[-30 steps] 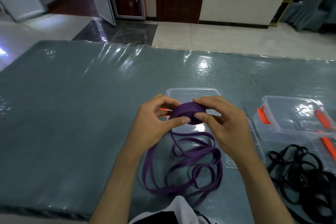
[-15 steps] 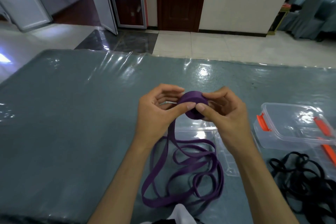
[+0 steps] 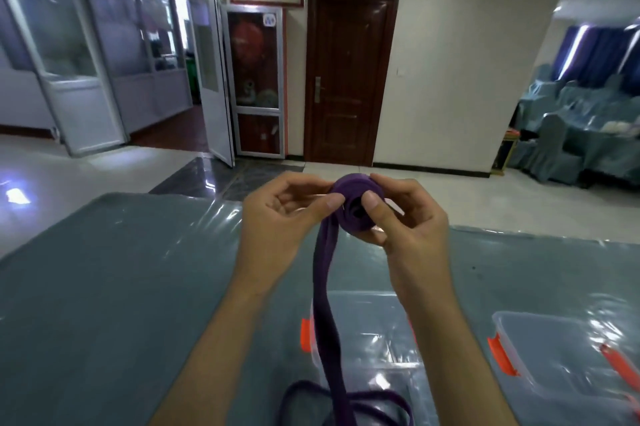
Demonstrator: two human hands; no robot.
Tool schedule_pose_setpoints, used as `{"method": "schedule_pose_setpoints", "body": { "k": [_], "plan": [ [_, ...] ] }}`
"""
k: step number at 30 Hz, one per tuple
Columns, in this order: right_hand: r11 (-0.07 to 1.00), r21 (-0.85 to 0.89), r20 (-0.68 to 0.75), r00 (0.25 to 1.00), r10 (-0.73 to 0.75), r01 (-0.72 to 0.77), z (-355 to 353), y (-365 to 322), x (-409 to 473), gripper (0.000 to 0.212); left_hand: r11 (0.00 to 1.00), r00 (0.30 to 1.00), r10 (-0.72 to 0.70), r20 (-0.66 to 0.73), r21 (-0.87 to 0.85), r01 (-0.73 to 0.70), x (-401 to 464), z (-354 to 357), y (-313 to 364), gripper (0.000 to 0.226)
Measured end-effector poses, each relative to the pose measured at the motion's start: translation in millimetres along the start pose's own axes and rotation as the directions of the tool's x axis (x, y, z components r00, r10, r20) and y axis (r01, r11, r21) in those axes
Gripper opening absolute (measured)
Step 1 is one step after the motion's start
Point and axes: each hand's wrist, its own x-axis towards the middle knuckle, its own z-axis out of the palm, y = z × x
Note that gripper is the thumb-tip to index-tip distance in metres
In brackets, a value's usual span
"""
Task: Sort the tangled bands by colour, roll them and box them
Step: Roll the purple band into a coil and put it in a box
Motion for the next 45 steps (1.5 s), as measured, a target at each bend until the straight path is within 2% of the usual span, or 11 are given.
{"method": "schedule_pose_setpoints", "body": {
  "k": [8, 13, 17, 20, 23, 27, 32, 35, 38, 42, 45],
  "plan": [
    [0.992, 0.118, -0.077, 0.996, -0.040, 0.048, 24.4, -30.1, 19.3, 0.027, 0.995, 0.997, 0.022, 0.074, -0.100, -0.014, 19.1, 10.0, 29.2, 0.035],
    [0.994, -0.050, -0.015, 0.995, -0.096, 0.096, 13.4, -42.2, 20.9, 0.020, 0.989, 0.996, 0.038, -0.084, -0.138, -0.049, 23.4, 15.6, 32.3, 0.033],
    [0.977, -0.144, -0.003, 0.987, -0.159, 0.157, 4.6, -49.6, 23.1, 0.030, 0.994, 0.996, 0.089, -0.002, -0.066, -0.089, 24.5, 21.2, 31.4, 0.028],
    [0.980, -0.088, -0.047, 0.982, -0.182, 0.178, 2.9, -39.8, 18.6, 0.027, 0.996, 0.995, 0.076, 0.059, -0.060, -0.072, 16.4, 27.5, 23.2, 0.034],
    [0.990, -0.124, -0.007, 0.997, -0.074, 0.072, -4.9, -24.6, 2.9, 0.018, 0.996, 0.999, 0.048, 0.009, -0.076, -0.047, 3.9, 23.4, 10.5, 0.031],
    [0.987, -0.155, 0.003, 0.999, 0.050, -0.049, -18.4, -13.2, -13.7, 0.031, 0.992, 0.994, -0.037, -0.107, -0.127, 0.024, -18.0, 22.2, -8.7, 0.019],
    [0.995, -0.056, -0.039, 0.996, 0.083, -0.085, -31.8, 11.5, -36.1, 0.034, 0.978, 0.987, -0.160, 0.033, -0.127, 0.163, -49.0, 17.3, -25.3, 0.034],
    [0.972, -0.058, 0.013, 0.973, 0.230, -0.229, -41.4, 19.1, -49.2, 0.046, 0.979, 0.981, -0.187, -0.053, -0.096, 0.181, -65.3, 11.0, -31.4, 0.030],
    [0.970, -0.123, -0.007, 0.977, 0.211, -0.211, -46.0, 24.8, -61.1, 0.048, 0.979, 0.972, -0.197, -0.131, -0.085, 0.187, -84.2, 14.7, -39.9, 0.021],
    [0.973, -0.020, -0.077, 0.970, 0.229, -0.231, -36.4, 45.8, -81.3, 0.038, 0.964, 0.961, -0.260, -0.091, -0.081, 0.253, -97.4, 14.6, -49.2, 0.027],
    [0.944, -0.119, -0.011, 0.951, 0.308, -0.307, -39.2, 49.2, -81.9, 0.035, 0.966, 0.962, -0.256, -0.096, -0.062, 0.251, -97.5, 9.5, -54.7, 0.021]
  ]
}}
